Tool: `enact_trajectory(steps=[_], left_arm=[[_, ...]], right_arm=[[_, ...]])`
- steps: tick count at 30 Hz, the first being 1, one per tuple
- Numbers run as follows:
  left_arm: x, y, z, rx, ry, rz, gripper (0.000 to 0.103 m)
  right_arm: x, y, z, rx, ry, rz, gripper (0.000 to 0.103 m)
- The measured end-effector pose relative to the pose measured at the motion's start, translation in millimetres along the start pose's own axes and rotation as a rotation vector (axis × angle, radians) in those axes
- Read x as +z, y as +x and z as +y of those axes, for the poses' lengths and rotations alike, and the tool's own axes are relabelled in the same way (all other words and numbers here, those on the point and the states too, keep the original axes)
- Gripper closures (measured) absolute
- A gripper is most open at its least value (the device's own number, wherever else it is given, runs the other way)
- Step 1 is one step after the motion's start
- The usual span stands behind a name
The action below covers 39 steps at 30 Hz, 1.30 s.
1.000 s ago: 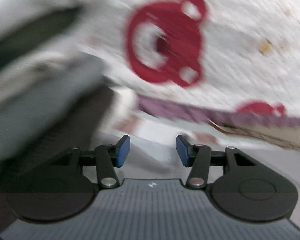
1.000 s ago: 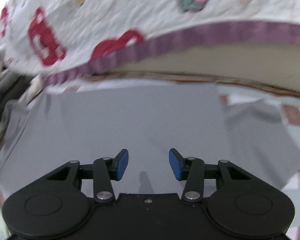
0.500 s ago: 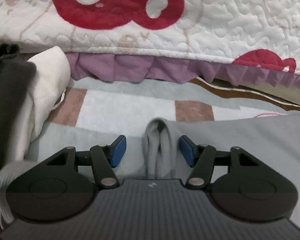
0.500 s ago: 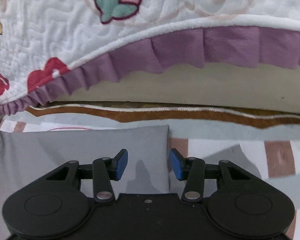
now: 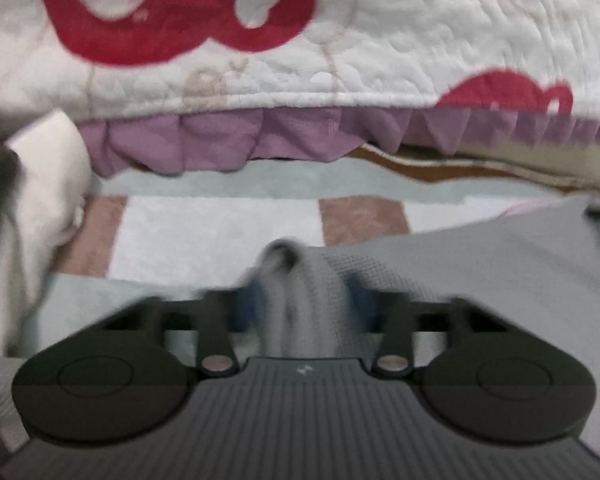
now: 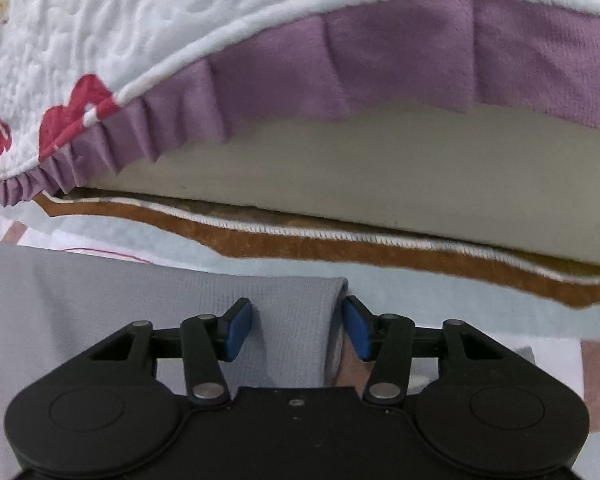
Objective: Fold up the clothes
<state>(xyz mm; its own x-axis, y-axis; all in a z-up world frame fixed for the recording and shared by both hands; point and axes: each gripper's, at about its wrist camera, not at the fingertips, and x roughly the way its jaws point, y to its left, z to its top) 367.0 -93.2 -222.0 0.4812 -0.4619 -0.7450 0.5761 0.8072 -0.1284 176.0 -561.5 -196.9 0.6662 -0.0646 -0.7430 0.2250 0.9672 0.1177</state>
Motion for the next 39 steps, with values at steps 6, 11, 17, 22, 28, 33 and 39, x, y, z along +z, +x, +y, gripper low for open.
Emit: enact_trajectory(steps=[6, 11, 17, 22, 28, 33, 39], left_arm=[[-6.0, -30.0, -2.1, -0.014, -0.048, -0.099, 0.096], [-10.7, -87.0, -7.2, -0.041, -0.118, -0.234, 0.096], [-40.0, -181.5, -23.5, -0.059, -0.219, -0.365, 0.097], [-59.2, -262.5, -46.5, -0.073, -0.154, -0.458, 0.097], [-72.0, -305.6, -60.3, -0.077, -0.113, -0.463, 0.097], [-52.4, -263.2, -55.1, -0.102, -0.136, -0.401, 0.097], [17.3, -224.4, -63.6, -0.057, -0.105, -0.443, 0.097]], right_arm=[[0.3, -18.9, 9.2, 0.051, -0.002, -0.064, 0.095], [3.2, -71.1, 26.5, 0.003, -0.009, -0.209, 0.095], [-15.5, -157.5, 47.2, -0.024, -0.003, -0.375, 0.095], [-40.6, -236.9, 65.7, -0.046, -0.005, -0.484, 0.095], [-66.4, -308.8, 75.9, -0.046, 0.009, -0.485, 0.095], [-57.4, -294.6, 64.5, -0.018, 0.009, -0.393, 0.095], [-2.6, -249.0, 50.4, -0.003, -0.028, -0.368, 0.096]])
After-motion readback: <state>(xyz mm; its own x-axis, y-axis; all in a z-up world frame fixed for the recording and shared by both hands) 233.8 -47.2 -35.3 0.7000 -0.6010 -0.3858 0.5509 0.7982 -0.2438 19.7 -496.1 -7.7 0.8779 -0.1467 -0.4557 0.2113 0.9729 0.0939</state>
